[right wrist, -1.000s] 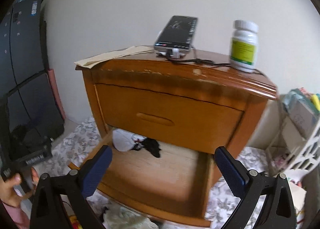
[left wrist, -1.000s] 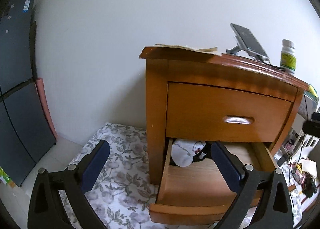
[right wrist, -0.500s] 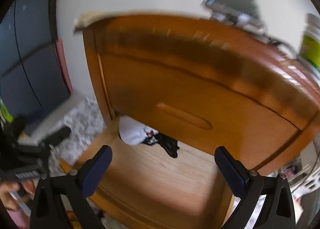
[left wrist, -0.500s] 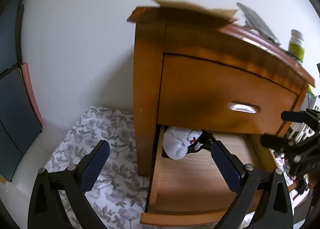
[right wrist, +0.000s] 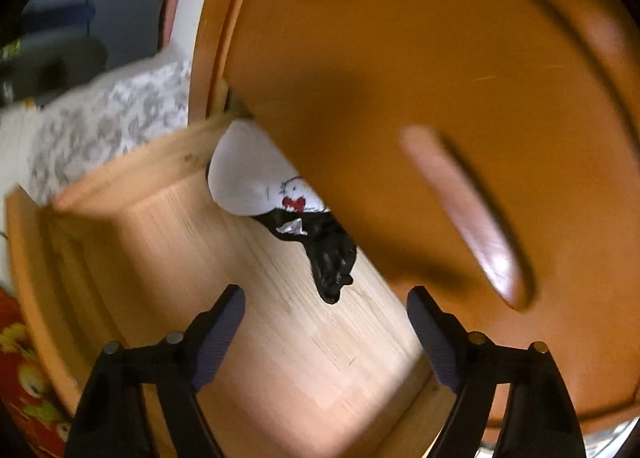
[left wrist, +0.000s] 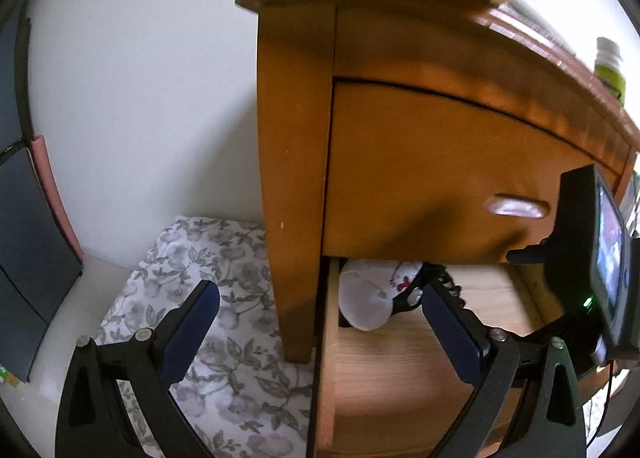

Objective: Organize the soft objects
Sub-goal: 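Reach the right tool into the drawer toward the black lace garment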

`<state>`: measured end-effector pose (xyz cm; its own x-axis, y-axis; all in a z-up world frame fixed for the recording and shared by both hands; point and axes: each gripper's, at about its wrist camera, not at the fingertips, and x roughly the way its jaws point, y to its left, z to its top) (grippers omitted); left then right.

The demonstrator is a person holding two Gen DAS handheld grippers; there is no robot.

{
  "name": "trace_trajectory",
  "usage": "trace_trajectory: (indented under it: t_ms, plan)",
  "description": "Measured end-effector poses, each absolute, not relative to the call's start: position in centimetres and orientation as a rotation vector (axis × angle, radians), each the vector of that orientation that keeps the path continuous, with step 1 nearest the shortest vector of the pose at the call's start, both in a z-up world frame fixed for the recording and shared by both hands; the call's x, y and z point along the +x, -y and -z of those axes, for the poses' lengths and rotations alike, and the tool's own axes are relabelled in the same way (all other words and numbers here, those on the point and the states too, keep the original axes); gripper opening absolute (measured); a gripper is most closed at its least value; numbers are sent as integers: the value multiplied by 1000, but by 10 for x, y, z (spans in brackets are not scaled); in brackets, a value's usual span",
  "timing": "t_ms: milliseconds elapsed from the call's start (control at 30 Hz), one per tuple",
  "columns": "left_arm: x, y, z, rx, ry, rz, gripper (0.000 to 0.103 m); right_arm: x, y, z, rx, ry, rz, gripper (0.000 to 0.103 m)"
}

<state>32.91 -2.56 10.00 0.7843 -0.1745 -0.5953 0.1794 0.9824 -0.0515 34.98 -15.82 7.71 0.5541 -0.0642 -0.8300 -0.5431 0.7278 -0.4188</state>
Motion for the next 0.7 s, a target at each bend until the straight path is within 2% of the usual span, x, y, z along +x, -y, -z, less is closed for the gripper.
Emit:
trace_trajectory:
  t_ms: [267, 367, 400, 567, 633, 700]
  plan:
    - [343, 12, -83, -8, -665, 144, 101, 365, 143, -36, -887, -1018, -344, 58]
    - [346, 2, -75, -28, -681, 125, 101, 373, 144, -24, -926, -1041, -324, 53]
    - [346, -3, -72, -45, -685, 134, 101, 376, 144, -19, -934, -1050, -317, 46]
    - [344, -12, -68, -82, -682, 154, 101, 374, 137, 2, -1048, -1043, -279, 44]
    - [346, -10, -64, -78, -698, 157, 101, 376, 136, 5, -1058, -1042, -258, 38]
    - [348, -9, -59, -71, -714, 157, 101, 376, 134, 9, -1063, -1036, -242, 37]
